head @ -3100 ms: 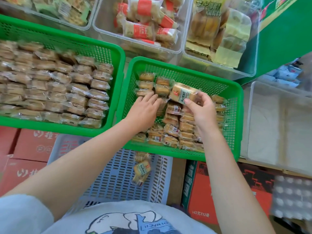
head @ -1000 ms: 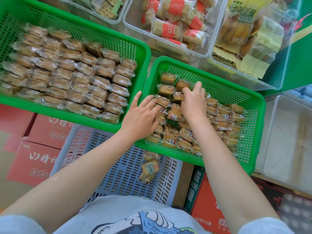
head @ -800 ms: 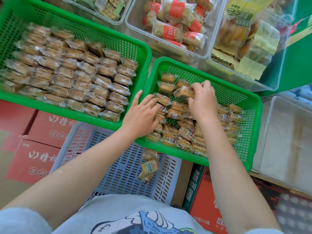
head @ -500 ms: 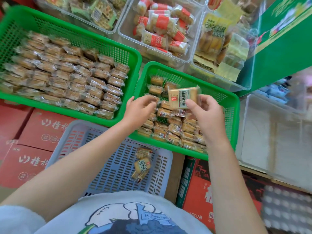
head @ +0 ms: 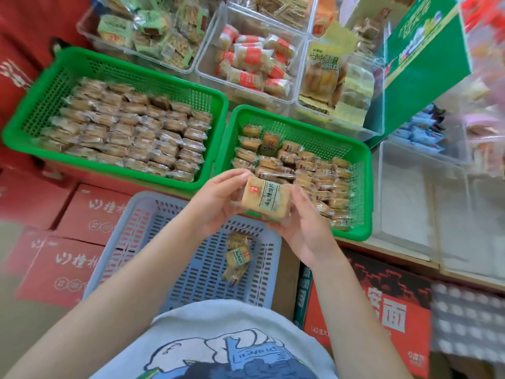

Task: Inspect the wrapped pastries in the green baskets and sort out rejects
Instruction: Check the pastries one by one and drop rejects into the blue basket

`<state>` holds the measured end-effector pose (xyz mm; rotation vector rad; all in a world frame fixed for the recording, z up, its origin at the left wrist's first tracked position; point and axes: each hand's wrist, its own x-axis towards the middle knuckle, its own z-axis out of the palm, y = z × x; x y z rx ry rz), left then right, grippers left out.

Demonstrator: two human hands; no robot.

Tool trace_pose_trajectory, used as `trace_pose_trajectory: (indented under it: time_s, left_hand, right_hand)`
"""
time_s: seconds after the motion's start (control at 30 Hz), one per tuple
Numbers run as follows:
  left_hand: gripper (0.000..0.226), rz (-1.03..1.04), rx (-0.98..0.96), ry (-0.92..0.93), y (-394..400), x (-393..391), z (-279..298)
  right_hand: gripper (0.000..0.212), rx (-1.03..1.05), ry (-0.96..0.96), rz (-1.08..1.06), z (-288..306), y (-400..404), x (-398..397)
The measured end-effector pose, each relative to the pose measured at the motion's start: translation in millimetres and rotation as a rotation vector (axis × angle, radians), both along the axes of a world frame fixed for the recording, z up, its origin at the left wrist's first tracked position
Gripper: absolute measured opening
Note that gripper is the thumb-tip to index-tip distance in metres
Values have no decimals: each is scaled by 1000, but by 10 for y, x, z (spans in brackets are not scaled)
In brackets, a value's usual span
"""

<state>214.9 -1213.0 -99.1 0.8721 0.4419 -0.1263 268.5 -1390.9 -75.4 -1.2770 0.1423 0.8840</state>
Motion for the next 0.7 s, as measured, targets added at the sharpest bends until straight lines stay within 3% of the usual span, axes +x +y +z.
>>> trace_pose_trajectory:
  time_s: [0.1,0.3,0.43,0.6,0.7]
  left_hand:
    - [15,14,33,44,-106,-126,20]
    - [15,98,-5,103,-253,-270,85]
    - [18,88,120,172,-305,-299,121]
    - [17,124,708,215,-403,-354,10]
    - [19,6,1099,151,-404,-386,-46]
  right_hand:
    - [17,50,-3,-35,11,-72,-127]
    - [19,179,-10,-65,70,-250,-226]
    - [12,87,-120,-152,30,-341,-241]
    - [10,-261,-441,-195,-32,-376,-265]
    - [13,-381,-596,-153,-51,-369,-304]
